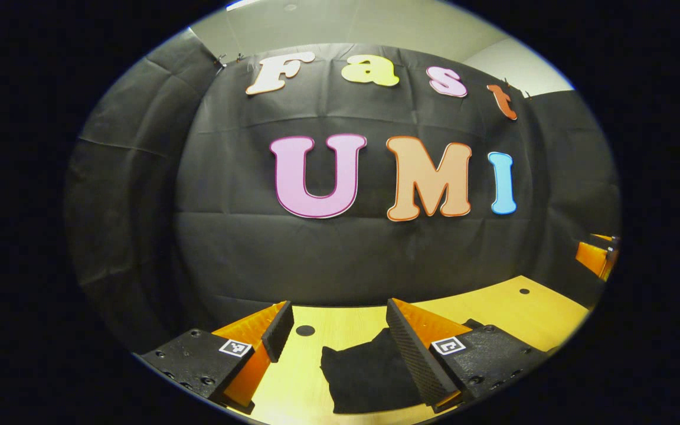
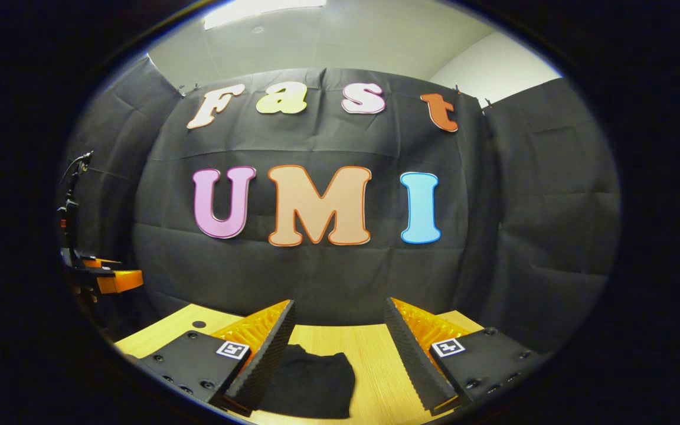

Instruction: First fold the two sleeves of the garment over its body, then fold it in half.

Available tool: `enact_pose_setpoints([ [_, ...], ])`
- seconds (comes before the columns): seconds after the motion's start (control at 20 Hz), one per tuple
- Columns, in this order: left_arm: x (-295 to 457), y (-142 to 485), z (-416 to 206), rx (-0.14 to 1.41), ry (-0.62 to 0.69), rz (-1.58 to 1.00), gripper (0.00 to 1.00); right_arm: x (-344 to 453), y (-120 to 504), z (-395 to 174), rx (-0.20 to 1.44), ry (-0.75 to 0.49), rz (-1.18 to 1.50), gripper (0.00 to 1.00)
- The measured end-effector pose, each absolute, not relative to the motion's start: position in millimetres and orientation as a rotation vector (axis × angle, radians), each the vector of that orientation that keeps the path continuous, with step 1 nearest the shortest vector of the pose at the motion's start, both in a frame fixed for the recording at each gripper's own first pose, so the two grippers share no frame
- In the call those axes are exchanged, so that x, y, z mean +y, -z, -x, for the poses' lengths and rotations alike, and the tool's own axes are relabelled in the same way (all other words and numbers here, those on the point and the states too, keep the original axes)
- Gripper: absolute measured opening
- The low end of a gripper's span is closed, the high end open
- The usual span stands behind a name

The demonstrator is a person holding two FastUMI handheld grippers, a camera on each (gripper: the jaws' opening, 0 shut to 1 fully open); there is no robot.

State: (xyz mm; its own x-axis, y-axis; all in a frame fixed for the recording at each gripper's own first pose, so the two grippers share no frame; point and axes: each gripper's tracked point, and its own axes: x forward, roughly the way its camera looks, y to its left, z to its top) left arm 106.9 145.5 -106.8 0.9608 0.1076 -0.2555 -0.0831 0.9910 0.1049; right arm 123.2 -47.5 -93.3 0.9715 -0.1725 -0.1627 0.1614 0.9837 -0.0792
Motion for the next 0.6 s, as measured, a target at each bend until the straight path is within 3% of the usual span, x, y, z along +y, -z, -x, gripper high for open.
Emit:
enact_pose_setpoints([
  [0.35,98,59,0,0.18,-0.136,-0.066,0.96,-44,87,-3,0.158,0.107,0.02,0.96],
  [0.6,84,27,32,0.127,-0.145,-0.093,0.94,-48,80,37,0.144,0.085,-0.02,0.95],
])
